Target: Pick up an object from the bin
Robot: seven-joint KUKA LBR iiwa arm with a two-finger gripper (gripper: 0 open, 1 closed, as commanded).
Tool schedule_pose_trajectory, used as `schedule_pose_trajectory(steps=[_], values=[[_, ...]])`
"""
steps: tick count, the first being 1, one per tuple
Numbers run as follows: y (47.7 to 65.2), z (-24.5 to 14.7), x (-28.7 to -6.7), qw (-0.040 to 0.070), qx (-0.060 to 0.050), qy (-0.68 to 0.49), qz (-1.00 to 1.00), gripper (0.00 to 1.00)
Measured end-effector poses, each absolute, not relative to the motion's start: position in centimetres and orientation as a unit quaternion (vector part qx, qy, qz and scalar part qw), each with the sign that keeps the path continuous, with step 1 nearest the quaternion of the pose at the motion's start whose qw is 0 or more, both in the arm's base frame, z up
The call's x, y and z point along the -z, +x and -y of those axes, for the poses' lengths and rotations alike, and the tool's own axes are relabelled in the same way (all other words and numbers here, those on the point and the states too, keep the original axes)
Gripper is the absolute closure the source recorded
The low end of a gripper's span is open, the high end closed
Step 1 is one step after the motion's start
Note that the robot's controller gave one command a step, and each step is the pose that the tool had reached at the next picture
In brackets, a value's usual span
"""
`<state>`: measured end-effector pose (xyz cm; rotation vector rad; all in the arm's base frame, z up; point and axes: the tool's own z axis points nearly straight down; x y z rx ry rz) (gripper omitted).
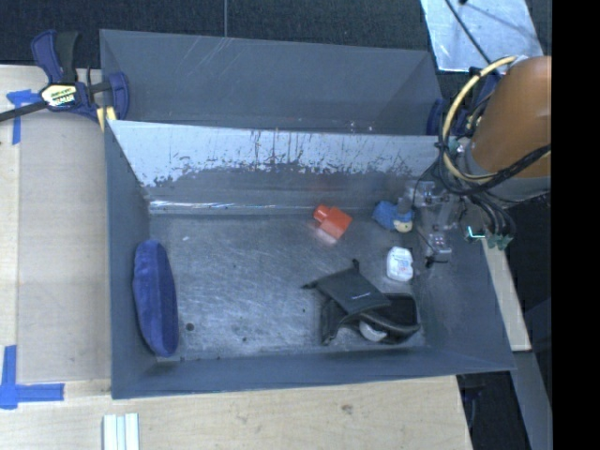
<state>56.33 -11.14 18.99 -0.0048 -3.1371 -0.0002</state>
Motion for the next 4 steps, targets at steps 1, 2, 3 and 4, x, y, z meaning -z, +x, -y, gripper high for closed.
schedule_pose_trajectory(steps=[1, 2, 3, 4], values=[[54.6, 3.8, -8.9, -0.005, -0.001, -0.045, 0.999, 0.00], [53.0, 2.8, -10.2, -0.002, 0.000, -0.093, 0.996, 0.00], [51.8, -0.7, -10.0, 0.002, 0.000, -0.148, 0.989, 0.00], [53.7, -0.8, -6.9, -0.003, 0.000, -0.176, 0.984, 0.00]])
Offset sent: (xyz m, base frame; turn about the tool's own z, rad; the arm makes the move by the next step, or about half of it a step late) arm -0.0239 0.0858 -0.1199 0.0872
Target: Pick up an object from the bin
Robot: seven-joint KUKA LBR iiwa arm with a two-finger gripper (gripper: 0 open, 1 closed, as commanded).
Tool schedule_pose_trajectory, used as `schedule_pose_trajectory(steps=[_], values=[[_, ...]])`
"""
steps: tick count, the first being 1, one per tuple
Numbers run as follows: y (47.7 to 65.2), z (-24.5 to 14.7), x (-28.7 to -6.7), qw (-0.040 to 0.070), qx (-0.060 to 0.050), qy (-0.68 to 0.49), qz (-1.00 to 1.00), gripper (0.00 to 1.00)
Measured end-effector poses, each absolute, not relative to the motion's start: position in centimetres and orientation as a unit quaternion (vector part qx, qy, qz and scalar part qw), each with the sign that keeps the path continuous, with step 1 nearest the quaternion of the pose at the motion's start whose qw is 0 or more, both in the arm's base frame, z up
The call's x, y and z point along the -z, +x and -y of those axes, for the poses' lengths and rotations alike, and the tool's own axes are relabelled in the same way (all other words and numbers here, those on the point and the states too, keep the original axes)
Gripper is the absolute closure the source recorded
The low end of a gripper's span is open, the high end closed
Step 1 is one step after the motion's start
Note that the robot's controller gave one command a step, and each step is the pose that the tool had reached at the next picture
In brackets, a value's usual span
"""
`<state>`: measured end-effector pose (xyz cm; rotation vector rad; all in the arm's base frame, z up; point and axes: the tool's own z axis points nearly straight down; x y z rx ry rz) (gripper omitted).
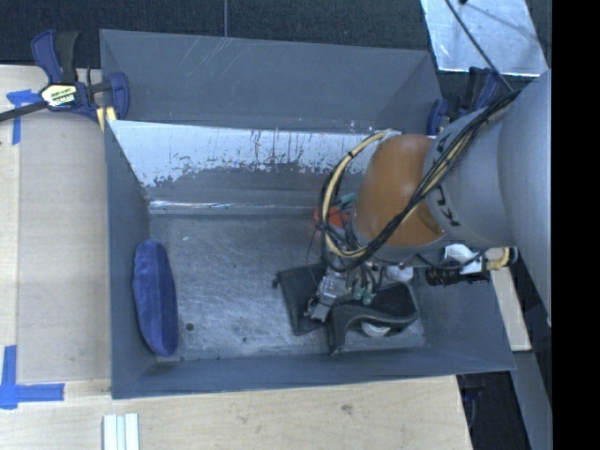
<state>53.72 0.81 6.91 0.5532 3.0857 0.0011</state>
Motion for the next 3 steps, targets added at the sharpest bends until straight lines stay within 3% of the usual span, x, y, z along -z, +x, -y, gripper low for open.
schedule_pose_trajectory(steps=[1, 2, 3], values=[[53.8, -0.8, -6.9, 0.004, 0.000, 0.175, -0.985, 0.00], [53.9, -0.8, -7.0, 0.005, 0.000, 0.175, -0.985, 1.00], [54.0, -0.7, -8.0, 0.003, 0.000, 0.173, -0.985, 1.00]])
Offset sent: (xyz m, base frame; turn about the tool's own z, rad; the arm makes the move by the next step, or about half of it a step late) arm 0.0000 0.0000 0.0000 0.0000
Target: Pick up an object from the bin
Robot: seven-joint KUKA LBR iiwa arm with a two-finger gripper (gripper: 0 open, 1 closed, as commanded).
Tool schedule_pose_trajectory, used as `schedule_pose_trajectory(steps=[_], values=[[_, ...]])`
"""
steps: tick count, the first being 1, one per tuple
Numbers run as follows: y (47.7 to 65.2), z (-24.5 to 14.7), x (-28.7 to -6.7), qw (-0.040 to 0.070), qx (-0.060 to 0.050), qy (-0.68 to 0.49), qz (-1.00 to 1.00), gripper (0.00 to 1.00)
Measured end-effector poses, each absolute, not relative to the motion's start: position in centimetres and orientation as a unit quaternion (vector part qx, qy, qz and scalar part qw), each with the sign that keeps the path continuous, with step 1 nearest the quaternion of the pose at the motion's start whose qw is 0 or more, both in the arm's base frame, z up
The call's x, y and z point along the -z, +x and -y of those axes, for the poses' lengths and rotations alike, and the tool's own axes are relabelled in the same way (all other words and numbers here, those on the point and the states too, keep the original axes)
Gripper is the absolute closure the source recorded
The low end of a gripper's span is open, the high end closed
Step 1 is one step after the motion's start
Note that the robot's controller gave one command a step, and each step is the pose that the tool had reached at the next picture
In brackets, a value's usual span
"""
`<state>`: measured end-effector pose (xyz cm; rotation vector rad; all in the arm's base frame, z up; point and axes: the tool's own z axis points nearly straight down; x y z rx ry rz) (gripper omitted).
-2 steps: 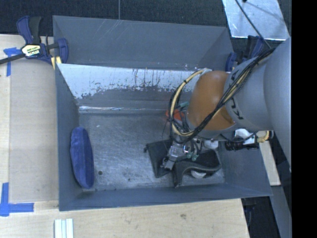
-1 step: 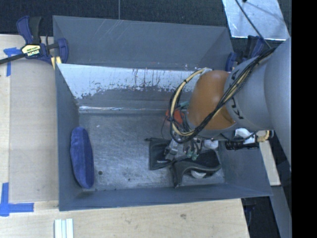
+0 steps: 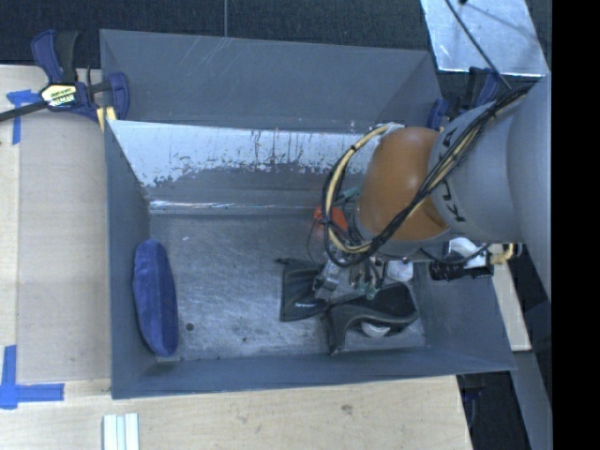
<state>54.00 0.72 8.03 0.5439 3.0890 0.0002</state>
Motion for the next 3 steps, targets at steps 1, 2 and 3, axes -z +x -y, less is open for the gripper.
schedule_pose_trajectory(steps=[1, 2, 3], values=[[54.3, -0.6, -15.8, 0.005, -0.001, 0.172, -0.985, 1.00], [54.4, -0.6, -17.9, 0.003, 0.000, 0.171, -0.985, 1.00], [54.5, -0.5, -18.2, 0.003, 0.000, 0.170, -0.986, 1.00]])
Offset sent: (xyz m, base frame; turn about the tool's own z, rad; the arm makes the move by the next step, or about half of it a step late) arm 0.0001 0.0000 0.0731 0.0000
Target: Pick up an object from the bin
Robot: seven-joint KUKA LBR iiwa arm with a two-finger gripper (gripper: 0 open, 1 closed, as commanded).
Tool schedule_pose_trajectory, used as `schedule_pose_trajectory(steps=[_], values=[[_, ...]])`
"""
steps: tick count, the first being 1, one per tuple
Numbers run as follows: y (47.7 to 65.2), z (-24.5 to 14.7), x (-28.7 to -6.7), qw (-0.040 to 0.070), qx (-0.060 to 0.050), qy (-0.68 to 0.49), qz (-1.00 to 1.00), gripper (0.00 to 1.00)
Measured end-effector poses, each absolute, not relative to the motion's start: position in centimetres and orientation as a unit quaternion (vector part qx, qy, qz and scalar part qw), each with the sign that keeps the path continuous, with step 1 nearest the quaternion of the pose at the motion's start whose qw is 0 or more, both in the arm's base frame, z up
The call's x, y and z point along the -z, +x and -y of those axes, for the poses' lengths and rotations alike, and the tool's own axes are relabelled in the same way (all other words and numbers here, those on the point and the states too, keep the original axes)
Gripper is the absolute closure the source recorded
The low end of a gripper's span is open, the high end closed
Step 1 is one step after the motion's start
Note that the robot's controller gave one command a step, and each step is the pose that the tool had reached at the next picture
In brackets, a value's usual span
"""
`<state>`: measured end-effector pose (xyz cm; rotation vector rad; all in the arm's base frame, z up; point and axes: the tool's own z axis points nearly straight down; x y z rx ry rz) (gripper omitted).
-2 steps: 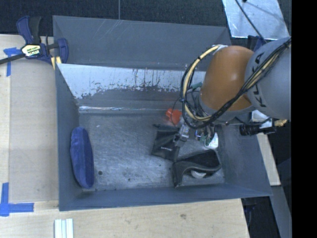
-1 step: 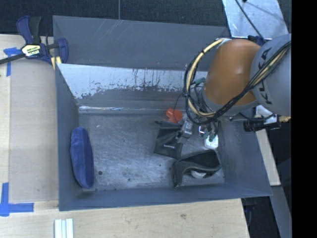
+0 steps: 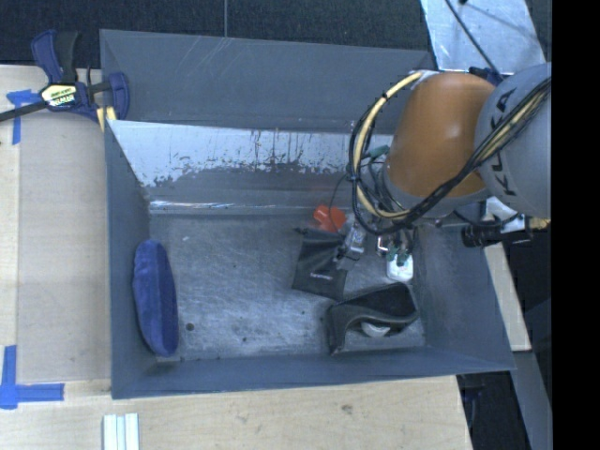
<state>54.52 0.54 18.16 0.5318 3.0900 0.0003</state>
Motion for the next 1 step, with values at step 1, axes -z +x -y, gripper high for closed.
schedule_pose_trajectory(steps=[1], values=[[54.65, -0.52, -19.58, 0.004, 0.000, 0.168, -0.986, 1.00]])
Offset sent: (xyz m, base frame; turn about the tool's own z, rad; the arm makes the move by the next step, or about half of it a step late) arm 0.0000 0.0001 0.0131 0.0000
